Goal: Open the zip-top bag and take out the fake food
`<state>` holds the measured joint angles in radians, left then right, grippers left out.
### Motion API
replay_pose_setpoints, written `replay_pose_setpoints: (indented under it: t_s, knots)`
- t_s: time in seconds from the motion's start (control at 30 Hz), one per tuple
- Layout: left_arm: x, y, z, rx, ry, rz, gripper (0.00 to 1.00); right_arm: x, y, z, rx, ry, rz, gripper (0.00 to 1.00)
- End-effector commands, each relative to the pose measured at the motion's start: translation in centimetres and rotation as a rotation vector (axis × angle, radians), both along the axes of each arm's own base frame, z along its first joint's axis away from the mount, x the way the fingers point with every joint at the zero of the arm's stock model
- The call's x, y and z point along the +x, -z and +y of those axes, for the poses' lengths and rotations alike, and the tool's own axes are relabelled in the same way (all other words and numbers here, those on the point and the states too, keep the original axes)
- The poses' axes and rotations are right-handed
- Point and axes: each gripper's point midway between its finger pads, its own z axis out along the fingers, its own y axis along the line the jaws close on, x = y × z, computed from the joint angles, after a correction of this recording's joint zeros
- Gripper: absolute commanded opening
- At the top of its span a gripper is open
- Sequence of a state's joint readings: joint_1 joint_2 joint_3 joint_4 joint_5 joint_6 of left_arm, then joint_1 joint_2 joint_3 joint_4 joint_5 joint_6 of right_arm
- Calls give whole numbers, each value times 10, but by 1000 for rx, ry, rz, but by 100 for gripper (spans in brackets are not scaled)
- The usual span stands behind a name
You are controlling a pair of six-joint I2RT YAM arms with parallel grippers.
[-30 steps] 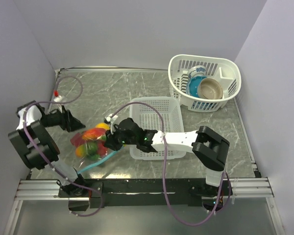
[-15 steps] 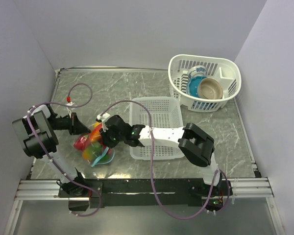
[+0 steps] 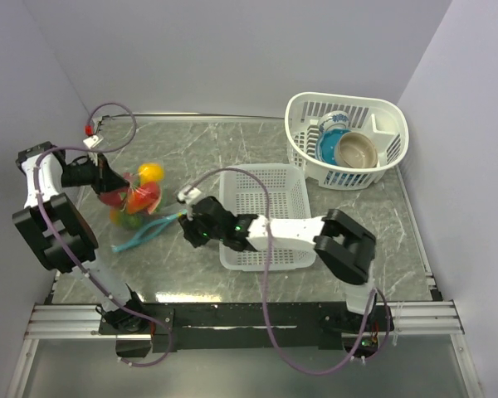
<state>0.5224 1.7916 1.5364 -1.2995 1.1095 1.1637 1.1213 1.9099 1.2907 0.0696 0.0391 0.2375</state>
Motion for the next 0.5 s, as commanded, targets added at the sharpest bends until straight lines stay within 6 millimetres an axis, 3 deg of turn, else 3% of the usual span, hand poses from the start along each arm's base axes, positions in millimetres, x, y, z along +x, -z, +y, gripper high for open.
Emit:
replay_pose_setpoints:
  t_s: [0.0,0.2,0.33,0.47]
  knots:
    - [-21,-12,-20,-63,-2,54,1,0,-52,1,196,5,-93,42]
    - [-46,33,-30,-71,20,179,1,-9,-47,18,205,-36,-94,43]
    - [-52,77,-26,17,1,235,1,-8,-45,36,194,-59,-91,43]
    - [-62,101,-23,87,-23,290,1,-17,-40,34,199,-79,-82,42]
